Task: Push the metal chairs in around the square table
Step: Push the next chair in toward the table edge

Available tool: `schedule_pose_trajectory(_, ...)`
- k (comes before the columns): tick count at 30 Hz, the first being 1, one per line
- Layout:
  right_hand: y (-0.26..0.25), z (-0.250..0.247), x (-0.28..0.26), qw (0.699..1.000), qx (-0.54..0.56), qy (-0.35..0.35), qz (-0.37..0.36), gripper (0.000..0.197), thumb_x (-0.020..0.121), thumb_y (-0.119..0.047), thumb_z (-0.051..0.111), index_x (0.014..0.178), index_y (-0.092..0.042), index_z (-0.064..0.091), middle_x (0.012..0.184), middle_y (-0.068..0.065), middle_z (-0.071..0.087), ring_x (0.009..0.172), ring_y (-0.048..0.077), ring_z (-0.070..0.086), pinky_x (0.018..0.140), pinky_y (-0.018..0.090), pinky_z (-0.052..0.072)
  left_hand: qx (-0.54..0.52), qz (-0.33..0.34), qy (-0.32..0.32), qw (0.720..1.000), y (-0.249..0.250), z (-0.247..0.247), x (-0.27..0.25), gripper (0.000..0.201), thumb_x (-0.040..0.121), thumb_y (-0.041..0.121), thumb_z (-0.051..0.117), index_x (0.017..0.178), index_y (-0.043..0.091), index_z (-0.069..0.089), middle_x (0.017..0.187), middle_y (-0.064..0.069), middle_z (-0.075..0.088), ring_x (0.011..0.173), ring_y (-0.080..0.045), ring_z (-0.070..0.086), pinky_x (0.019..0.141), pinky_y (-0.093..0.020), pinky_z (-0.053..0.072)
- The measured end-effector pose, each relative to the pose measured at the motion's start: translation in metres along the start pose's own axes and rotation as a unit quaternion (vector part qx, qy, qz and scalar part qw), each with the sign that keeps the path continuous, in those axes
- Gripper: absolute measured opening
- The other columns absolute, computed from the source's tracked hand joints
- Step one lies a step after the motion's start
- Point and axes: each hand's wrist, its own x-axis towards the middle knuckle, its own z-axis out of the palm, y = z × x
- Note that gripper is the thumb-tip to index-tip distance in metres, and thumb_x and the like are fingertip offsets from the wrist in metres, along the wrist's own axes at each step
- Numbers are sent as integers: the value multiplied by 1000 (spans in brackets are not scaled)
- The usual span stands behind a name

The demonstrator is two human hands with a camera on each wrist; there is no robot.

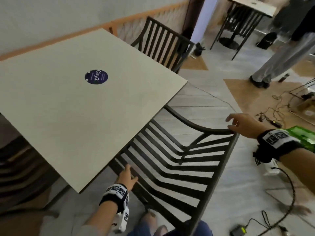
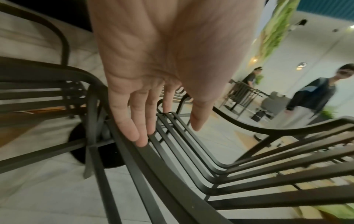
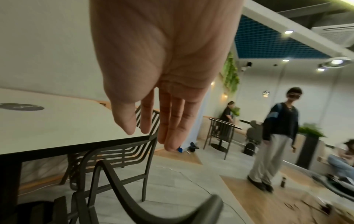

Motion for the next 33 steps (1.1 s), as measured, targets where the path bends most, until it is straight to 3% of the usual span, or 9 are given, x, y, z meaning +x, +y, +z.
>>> schedule_pose_trajectory(6, -21, 1, 124, 995, -9, -33, -89, 21, 84, -26, 62, 103, -18, 61, 85, 6, 66, 82, 25, 58, 78, 35, 46, -54, -100, 86, 990, 10, 11, 17, 68, 87, 20, 62, 141, 11, 22, 136, -21, 43, 119, -35, 52, 98, -40, 46)
schedule_pose_trajectory(10, -38, 47, 194, 986, -31, -94, -138, 24, 85, -27, 62, 107, -17, 61, 102, 13, 65, 96, 31, 58, 86, 37, 45, -111, -178, 129, 969, 14, 31, 20, 79, 85, 22, 63, 144, 15, 12, 132, -24, 44, 112, -39, 55, 96, -45, 48)
schedule_pose_trajectory(13, -35, 91, 227, 975, -55, -143, -163, 28, 83, -30, 62, 109, -19, 58, 109, 17, 64, 98, 34, 59, 89, 43, 48, -159, -230, 148, 949, 17, 56, 18, 89, 86, 23, 62, 146, 13, -2, 138, -26, 43, 119, -40, 52, 103, -46, 44)
schedule_pose_trajectory(20, -7, 173, 259, 972, -62, -190, -124, 56, 80, -17, 68, 125, 1, 41, 115, 26, 58, 105, 39, 56, 84, 40, 46, -221, -307, 88, 922, 30, 103, 22, 88, 93, 26, 51, 143, 5, -19, 147, -26, 33, 129, -35, 44, 110, -36, 36)
schedule_pose_trajectory(23, 7, 201, 275, 972, -65, -206, -92, 50, 79, -12, 67, 121, 3, 43, 115, 28, 58, 104, 40, 57, 83, 39, 45, -199, -316, 66, 925, 26, 105, 32, 91, 93, 18, 52, 140, 2, -25, 142, -27, 40, 124, -34, 50, 107, -35, 40)
schedule_pose_trajectory(26, 16, 220, 287, 966, -86, -229, -84, 43, 86, -11, 53, 124, 1, 36, 114, 29, 58, 103, 41, 57, 82, 40, 45, -199, -318, 34, 926, 15, 102, 34, 95, 90, 13, 55, 140, 3, -26, 143, -26, 40, 125, -32, 48, 108, -35, 39)
schedule_pose_trajectory(30, 19, 224, 291, 960, -95, -251, -82, 44, 89, -9, 49, 126, 0, 27, 95, 23, 55, 81, 32, 51, 73, 37, 37, -231, -305, 7, 924, 9, 99, 30, 93, 90, 14, 54, 141, 6, -24, 142, -24, 41, 126, -31, 48, 109, -35, 38)
schedule_pose_trajectory(33, 22, 218, 298, 965, -101, -232, -72, 40, 87, -5, 48, 123, 0, 30, 84, 17, 52, 76, 30, 50, 70, 38, 40, -253, -279, 7, 926, 24, 111, 29, 91, 92, 13, 50, 140, 8, -27, 144, -22, 39, 126, -30, 47, 107, -33, 38)
